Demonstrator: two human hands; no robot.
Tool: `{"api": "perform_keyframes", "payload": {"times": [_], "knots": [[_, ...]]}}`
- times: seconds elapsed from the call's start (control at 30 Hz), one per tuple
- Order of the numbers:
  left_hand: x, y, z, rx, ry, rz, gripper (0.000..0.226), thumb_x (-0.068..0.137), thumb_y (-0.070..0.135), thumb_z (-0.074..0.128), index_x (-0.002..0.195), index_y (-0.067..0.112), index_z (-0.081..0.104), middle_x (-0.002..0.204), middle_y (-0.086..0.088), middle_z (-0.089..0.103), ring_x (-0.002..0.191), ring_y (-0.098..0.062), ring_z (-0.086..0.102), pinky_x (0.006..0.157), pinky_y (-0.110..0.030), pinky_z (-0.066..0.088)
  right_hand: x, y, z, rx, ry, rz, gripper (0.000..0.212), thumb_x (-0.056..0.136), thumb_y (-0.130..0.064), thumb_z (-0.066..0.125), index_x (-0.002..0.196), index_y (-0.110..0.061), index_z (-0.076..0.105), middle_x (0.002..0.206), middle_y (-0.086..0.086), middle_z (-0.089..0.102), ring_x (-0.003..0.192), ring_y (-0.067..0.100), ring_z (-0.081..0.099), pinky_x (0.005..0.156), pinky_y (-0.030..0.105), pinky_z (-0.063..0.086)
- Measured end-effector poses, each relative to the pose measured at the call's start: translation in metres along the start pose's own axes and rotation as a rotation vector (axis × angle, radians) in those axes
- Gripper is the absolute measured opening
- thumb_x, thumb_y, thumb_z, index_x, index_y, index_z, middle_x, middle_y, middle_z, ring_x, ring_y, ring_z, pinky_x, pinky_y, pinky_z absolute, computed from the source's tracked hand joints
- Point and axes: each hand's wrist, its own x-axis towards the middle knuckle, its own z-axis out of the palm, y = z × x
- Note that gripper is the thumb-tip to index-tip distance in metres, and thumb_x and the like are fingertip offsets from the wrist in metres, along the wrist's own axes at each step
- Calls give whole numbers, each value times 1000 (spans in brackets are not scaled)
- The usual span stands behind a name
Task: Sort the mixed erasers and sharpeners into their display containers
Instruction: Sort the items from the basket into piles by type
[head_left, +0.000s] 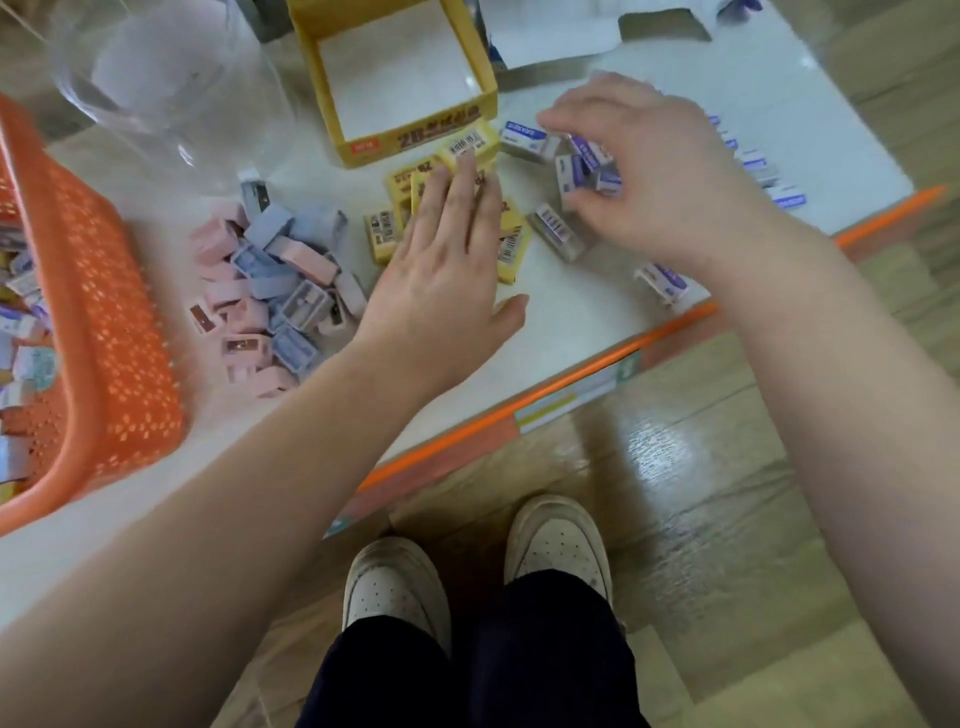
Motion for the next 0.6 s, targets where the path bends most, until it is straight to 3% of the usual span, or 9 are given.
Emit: {"api": "perform_keyframes", "payload": {"times": [0.1,0.2,0.33,0.4,0.53,0.6], "knots": [[2,0,5,48,29,8,79,96,45,37,150,7,-5,157,-12,-14,145,-25,-14,115,-34,-6,15,0,-2,-149,-206,31,70,81,-29,63,142,-39,31,154,-5,21,144,23,6,112,60,2],[3,-3,6,42,37,10,77,96,43,38,150,8,-3,158,-11,-11,145,-23,-13,115,-33,-7,21,4,2,-182,-326,-2,67,81,-39,60,140,-44,31,155,-6,17,144,27,3,110,64,1],[2,-2,2,-89,97,-1,72,93,40,46,151,14,13,159,-7,1,146,-22,-6,116,-35,-2,13,16,3,-172,-212,-58,49,85,-38,56,133,-40,47,148,-8,34,140,20,20,112,56,8],[7,0,-3,-101,153,19,69,89,42,52,148,17,25,157,-6,12,146,-24,1,116,-37,-2,3,20,-1,-51,-124,-34,52,79,-43,53,131,-38,49,147,-9,36,140,18,23,111,56,7],[29,6,-17,71,84,105,54,84,54,53,129,25,52,141,-3,39,140,-27,21,115,-47,-5,-19,38,-3,70,163,187,57,80,-45,51,135,-31,47,150,0,31,140,23,22,112,57,14],[39,13,-22,161,53,132,44,87,55,48,121,29,58,126,-1,52,130,-26,35,116,-48,-3,-23,46,3,60,187,367,56,88,-43,49,141,-27,38,153,6,24,141,29,18,113,54,15]]}}
